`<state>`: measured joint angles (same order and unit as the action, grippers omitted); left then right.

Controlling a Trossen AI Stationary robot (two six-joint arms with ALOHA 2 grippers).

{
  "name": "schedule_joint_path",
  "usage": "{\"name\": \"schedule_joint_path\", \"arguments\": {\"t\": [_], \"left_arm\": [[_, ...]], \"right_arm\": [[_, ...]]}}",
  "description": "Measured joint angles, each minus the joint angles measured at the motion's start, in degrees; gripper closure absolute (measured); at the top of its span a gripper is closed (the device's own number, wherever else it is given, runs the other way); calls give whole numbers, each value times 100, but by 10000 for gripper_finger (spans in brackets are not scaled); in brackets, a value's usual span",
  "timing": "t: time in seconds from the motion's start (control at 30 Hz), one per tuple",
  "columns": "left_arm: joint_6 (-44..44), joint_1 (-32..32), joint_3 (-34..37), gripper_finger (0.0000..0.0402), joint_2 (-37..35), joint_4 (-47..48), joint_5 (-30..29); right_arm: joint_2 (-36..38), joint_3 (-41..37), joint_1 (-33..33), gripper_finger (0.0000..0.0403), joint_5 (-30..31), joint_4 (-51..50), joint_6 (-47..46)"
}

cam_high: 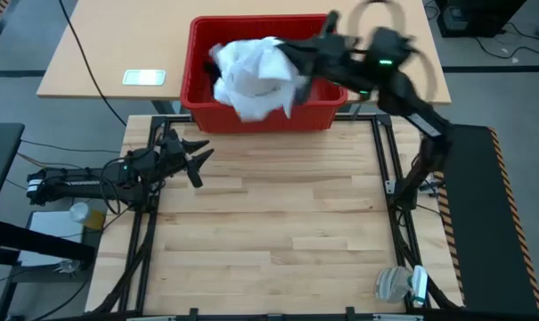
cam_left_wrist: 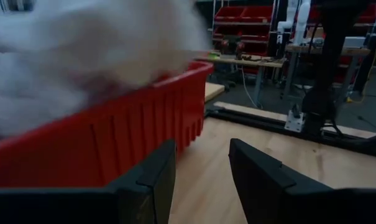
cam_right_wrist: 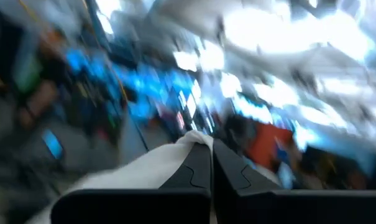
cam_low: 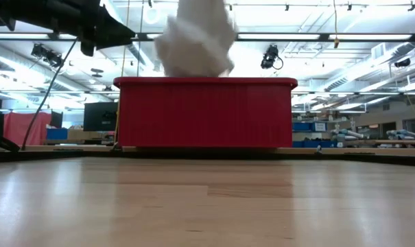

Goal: Fold laundry
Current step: Fold the white polo

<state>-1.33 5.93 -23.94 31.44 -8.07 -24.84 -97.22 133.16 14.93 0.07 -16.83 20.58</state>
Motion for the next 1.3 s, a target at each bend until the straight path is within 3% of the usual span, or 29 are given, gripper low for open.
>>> {"name": "schedule_joint_path", "arguments": {"t": [0.2,0.3,0.7,0.9,0.97,1.17,1.3], "left_arm": [[217,-1,0,247,4,-183,0],[547,-2,0,246,4,-234,0],[961,-6,0,177,294,-501,250],[438,-17,-2,148,851,-469,1599],[113,-24,-2,150,1205,-457,1871],[-658,-39,0,167,2212,-148,1963],[-834,-255,2,181,2528,-128,2624]], "right_arm": [[563,2,-531,400,-1853,563,-1358],[732,11,-797,400,-2073,104,-1901],[189,-259,-2150,394,365,-3482,-2225],[-257,-951,-2463,385,1701,-4722,-2743],[-302,-1341,-2442,378,1783,-4898,-2952],[-176,-3163,-2334,324,1653,-5202,-3771],[-14,-4157,-2457,270,1647,-5372,-4339]]}}
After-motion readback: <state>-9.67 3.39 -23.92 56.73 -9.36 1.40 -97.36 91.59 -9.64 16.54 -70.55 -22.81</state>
